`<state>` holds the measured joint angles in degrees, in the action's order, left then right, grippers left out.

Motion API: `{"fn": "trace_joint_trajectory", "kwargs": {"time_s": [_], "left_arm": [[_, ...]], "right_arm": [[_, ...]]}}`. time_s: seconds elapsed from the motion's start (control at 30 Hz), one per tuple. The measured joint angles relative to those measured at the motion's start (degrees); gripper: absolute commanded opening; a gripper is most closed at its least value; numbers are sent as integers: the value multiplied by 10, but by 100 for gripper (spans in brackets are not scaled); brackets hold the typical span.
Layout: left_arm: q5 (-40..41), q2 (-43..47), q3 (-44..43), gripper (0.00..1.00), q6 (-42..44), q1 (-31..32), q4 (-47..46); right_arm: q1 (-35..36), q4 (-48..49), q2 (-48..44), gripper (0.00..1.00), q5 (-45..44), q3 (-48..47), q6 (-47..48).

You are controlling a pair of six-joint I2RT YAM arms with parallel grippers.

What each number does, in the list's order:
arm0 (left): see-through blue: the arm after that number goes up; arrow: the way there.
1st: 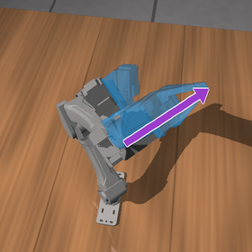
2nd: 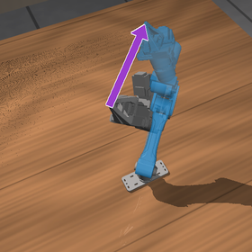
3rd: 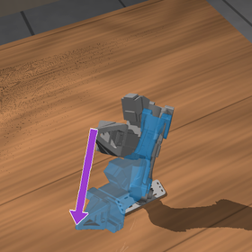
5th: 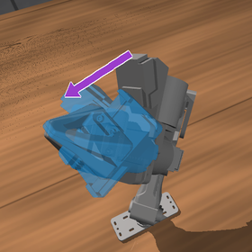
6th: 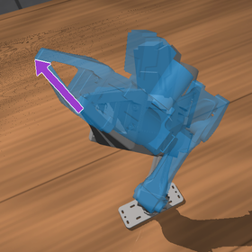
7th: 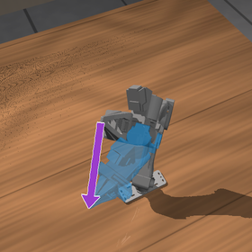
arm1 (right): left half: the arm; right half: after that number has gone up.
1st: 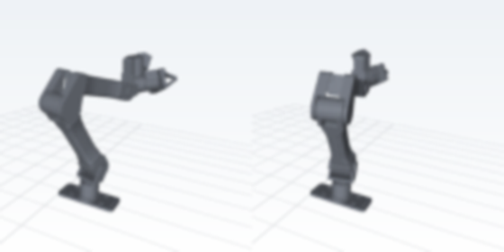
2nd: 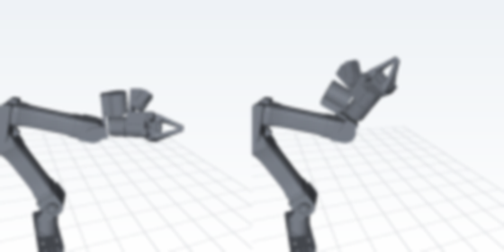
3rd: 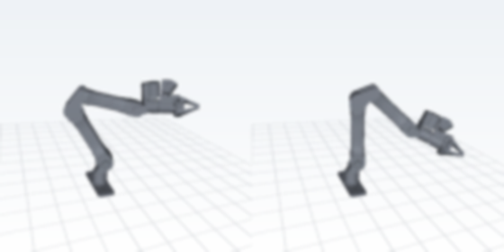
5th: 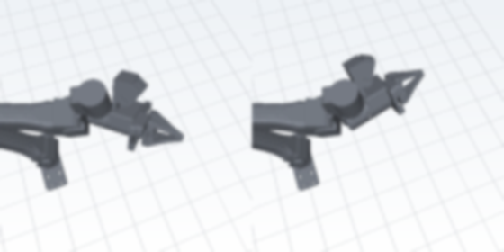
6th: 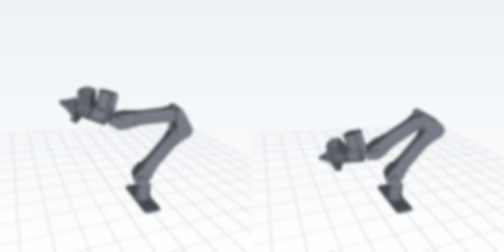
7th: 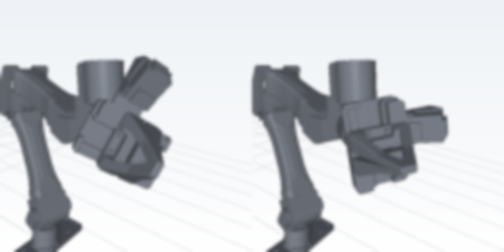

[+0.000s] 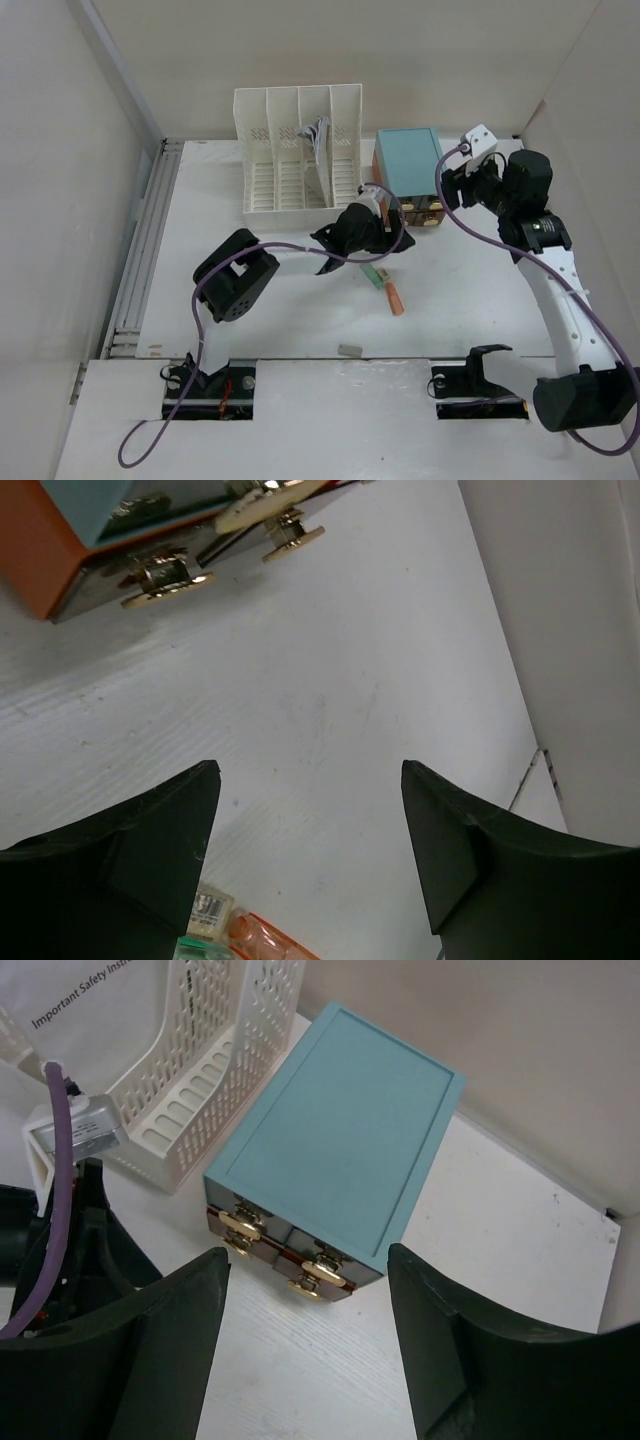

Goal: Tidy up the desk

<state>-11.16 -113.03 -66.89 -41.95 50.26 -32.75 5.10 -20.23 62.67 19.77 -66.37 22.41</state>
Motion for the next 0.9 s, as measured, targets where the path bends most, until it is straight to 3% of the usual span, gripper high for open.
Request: {"fn": "trace_joint_trajectory", "kwargs": {"time_s": [0.23, 0.53, 0.9], "left_arm": [[62, -29, -23, 71, -1, 0, 27], [126, -80, -53, 63, -21, 0, 40], [163, -118, -123, 61, -24, 0, 39]], "right_arm": [[-3, 11, -3, 69, 17, 14, -19], [-3, 17, -19, 69, 20, 25, -27], [-3, 19, -19, 69, 19, 25, -27]]}}
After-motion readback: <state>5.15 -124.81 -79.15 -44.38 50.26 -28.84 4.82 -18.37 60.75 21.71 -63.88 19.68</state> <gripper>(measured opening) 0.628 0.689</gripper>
